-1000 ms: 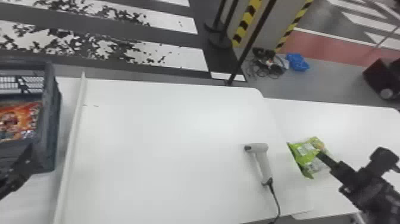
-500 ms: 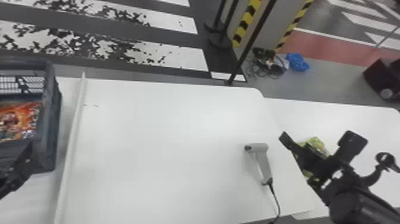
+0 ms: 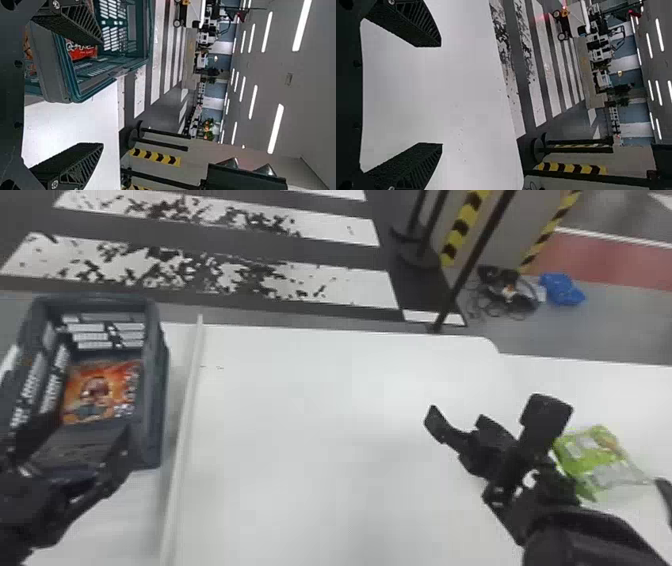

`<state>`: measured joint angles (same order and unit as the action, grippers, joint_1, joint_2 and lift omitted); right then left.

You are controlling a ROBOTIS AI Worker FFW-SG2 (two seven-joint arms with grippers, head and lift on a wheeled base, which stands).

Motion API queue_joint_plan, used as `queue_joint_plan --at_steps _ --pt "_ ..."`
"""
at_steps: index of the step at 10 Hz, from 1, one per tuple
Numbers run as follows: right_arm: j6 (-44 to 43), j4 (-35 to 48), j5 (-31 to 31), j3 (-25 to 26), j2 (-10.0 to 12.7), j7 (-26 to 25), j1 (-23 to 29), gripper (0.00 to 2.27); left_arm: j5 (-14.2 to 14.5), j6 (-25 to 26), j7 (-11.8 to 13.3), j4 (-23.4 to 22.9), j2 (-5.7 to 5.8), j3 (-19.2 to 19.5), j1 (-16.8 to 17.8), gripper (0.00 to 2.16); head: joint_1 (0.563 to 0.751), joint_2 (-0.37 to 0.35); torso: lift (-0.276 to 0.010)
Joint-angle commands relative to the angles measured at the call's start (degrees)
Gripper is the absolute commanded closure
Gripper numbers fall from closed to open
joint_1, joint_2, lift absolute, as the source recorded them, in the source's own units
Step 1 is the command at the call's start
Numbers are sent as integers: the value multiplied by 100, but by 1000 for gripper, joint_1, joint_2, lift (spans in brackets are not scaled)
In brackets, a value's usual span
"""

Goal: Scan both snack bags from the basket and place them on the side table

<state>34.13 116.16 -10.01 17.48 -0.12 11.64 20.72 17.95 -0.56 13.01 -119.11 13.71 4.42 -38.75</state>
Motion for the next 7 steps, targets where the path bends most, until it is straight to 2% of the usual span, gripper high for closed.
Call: queue_joint_plan --at_steps 1,3,7 --pt "-604 12 281 -606 17 -91 186 22 -29 0 0 -16 -8 -29 0 87 695 -136 -75" --pt "-1149 12 623 -1177 17 -399 397 22 -37 17 0 -16 -8 -37 0 87 695 -68 -75" --pt "-3293 -612 966 -2205 17 -1181 714 22 -99 35 0 -16 -35 -64 8 87 695 30 -75"
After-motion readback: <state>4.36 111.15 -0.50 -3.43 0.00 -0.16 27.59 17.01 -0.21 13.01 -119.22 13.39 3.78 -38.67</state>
